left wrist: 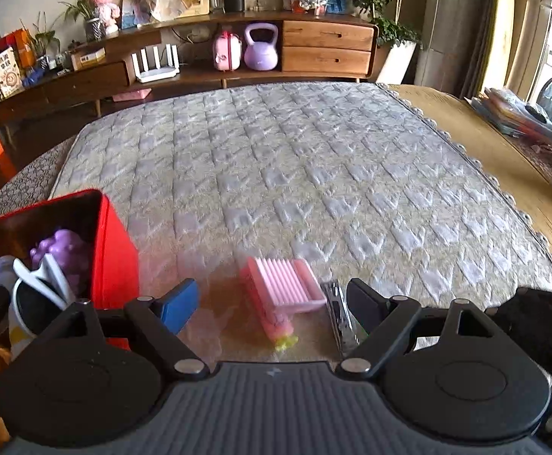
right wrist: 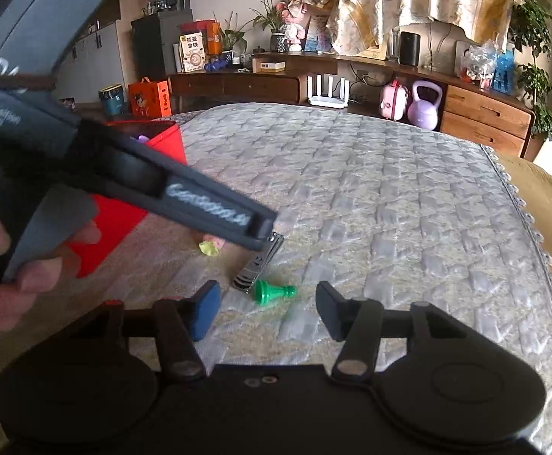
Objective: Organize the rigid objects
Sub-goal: 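Grasp the pink comb with the left tool while the right tool grasps the green plastic piece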
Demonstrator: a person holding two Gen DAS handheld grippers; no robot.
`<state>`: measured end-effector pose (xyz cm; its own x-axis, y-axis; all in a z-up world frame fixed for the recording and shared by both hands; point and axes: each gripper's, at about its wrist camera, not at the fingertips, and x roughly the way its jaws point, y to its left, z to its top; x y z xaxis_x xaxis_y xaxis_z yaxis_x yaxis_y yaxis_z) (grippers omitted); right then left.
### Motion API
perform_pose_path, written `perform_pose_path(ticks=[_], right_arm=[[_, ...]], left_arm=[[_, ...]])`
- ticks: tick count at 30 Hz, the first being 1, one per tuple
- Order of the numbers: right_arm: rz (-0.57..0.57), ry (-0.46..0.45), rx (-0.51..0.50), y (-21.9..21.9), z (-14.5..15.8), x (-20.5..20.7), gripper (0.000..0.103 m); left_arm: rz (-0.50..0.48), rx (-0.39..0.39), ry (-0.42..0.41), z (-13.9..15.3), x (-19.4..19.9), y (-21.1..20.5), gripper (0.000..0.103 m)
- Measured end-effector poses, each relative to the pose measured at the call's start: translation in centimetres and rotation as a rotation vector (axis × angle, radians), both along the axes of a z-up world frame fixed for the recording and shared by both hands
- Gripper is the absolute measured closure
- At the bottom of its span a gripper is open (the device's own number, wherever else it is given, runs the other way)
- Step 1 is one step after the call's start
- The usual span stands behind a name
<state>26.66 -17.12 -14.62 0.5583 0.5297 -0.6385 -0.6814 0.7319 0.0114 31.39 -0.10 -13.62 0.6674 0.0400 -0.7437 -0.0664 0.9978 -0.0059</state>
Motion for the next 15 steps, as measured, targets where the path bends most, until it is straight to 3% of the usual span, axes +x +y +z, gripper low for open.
perform_pose_path(ticks=[8, 15], right_arm=[[-0.009, -0.010, -0.001, 0.7, -0.4, 0.1, 0.059], [-0.023, -0.019, 0.011, 0.9, -0.6, 0.1, 0.066]], left_arm=[[0.035, 0.030, -0.003, -0.6, 1.4, -1.2, 0.025], [0.037, 0.024, -0.021, -1.0, 1.5, -1.1, 0.042]])
